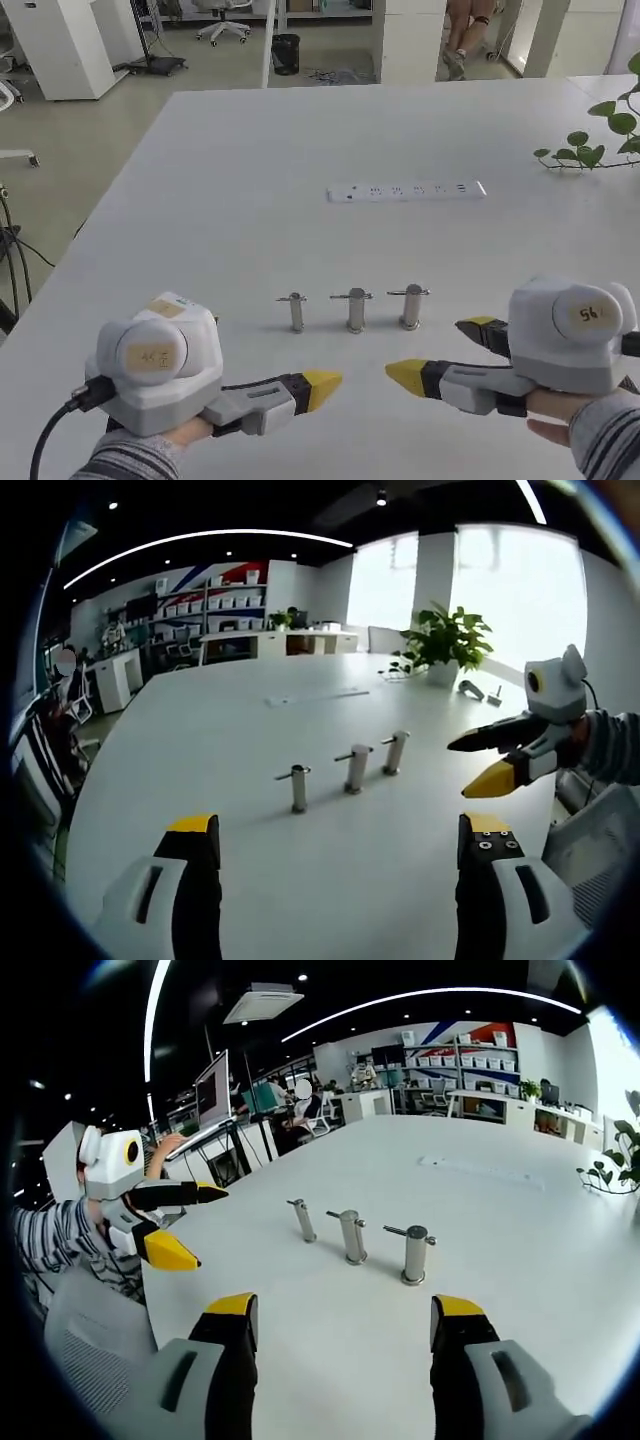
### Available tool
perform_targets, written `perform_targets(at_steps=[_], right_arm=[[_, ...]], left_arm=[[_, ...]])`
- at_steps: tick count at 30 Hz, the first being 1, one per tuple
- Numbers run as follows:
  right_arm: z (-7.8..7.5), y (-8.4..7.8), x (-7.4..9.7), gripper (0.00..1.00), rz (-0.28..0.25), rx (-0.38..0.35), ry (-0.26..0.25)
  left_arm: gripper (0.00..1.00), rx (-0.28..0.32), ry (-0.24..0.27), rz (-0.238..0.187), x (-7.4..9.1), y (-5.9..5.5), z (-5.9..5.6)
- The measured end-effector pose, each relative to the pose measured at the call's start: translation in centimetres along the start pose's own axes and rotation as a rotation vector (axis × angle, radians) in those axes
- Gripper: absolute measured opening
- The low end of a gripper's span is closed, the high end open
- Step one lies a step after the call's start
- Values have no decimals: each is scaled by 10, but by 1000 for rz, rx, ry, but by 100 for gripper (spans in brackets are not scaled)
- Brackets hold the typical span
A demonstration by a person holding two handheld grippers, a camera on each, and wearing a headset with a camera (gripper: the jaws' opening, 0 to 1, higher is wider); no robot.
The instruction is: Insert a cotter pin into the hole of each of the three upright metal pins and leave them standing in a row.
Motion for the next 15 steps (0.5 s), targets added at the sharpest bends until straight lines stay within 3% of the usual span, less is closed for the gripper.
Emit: perform_targets(at_steps=[4, 15], right_arm=[[5, 1, 4, 67, -18, -37, 1], [5, 2, 6, 67, -22, -14, -35]], left_arm=[[98, -1, 4, 9, 1, -2, -1], [97, 2, 6, -2, 6, 0, -5]])
Point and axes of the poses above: the centre of the closed fingertips' face, and the gripper's own axes: x roughly backward along the fingers, z roughly to its left, y roughly out of its top, the point moved 1 cm from there along x, roughly backward along the fingers, and after that the axes turned 2 degrees about x, right-handed, at the moved point
